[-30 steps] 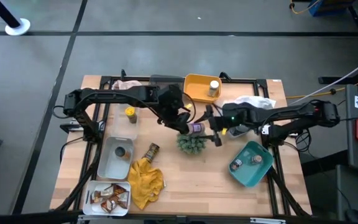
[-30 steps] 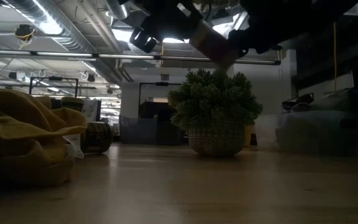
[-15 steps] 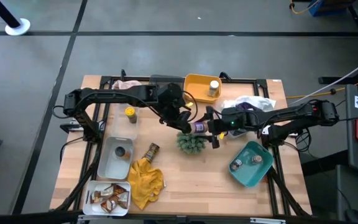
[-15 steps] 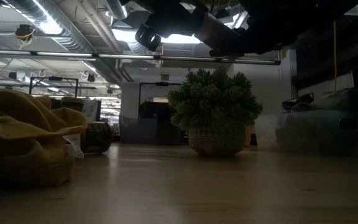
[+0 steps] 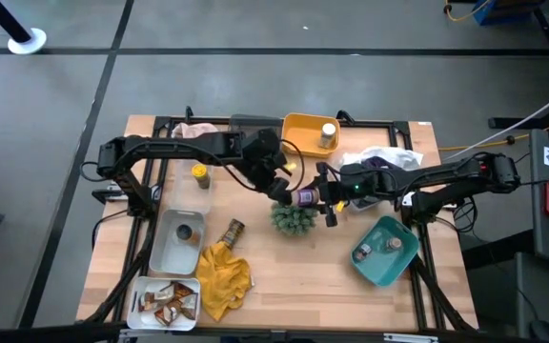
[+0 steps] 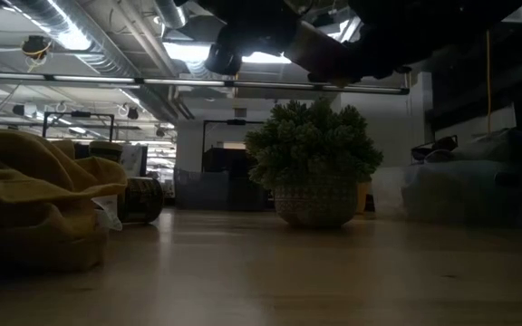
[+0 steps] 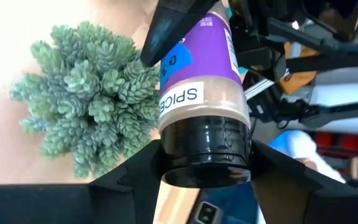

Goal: Sort spices by type
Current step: Put the black spice bottle into the top white bin

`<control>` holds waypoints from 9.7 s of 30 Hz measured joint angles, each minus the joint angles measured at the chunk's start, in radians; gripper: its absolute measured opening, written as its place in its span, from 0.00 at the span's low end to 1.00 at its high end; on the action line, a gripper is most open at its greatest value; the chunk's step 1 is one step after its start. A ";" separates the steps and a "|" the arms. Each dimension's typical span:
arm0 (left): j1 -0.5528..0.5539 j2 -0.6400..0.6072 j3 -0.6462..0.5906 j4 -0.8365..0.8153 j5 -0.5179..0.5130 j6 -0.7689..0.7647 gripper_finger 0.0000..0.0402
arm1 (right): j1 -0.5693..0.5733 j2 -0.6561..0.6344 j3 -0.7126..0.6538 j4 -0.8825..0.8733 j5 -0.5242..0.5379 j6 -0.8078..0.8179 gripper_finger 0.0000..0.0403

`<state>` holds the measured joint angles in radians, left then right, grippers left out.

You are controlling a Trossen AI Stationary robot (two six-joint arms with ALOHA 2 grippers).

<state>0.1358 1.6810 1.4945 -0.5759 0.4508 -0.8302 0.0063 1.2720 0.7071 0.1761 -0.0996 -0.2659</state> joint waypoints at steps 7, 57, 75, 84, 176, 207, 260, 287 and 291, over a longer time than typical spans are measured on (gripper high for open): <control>-0.010 0.000 0.000 -0.002 -0.002 0.124 0.53 | 0.001 0.000 0.000 0.000 -0.012 0.015 0.47; -0.461 -0.329 -0.168 -0.015 -0.787 0.574 0.56 | 0.000 0.001 0.000 0.262 -0.139 0.347 0.47; -0.449 -0.288 -0.175 -0.003 -0.789 0.505 0.56 | 0.000 0.001 0.000 0.246 -0.160 0.347 0.47; -0.386 -0.204 -0.176 0.005 -0.792 0.570 0.56 | 0.000 0.001 0.000 0.245 -0.171 0.347 0.47; -0.407 -0.534 -0.174 -0.714 -0.312 -0.227 0.47 | 0.000 0.001 0.001 0.155 -0.181 0.340 0.77; -0.774 -0.192 -0.175 -0.899 -0.396 -0.530 0.48 | 0.000 0.001 0.000 0.127 -0.178 0.340 0.77; -0.788 -0.146 -0.326 -0.698 -0.447 -0.629 0.52 | 0.000 0.001 0.000 0.111 -0.179 0.339 0.77; -0.788 -0.146 -0.326 -0.734 -0.445 -0.628 0.52 | 0.000 0.001 0.000 0.104 -0.182 0.339 0.77; -0.788 -0.146 -0.326 -0.730 -0.443 -0.621 0.52 | 0.000 0.001 0.000 0.104 -0.182 0.339 0.77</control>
<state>-0.6518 1.5352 1.1687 -1.3063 0.0076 -1.4514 0.0063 1.2732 0.7067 0.2798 -0.2813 0.0734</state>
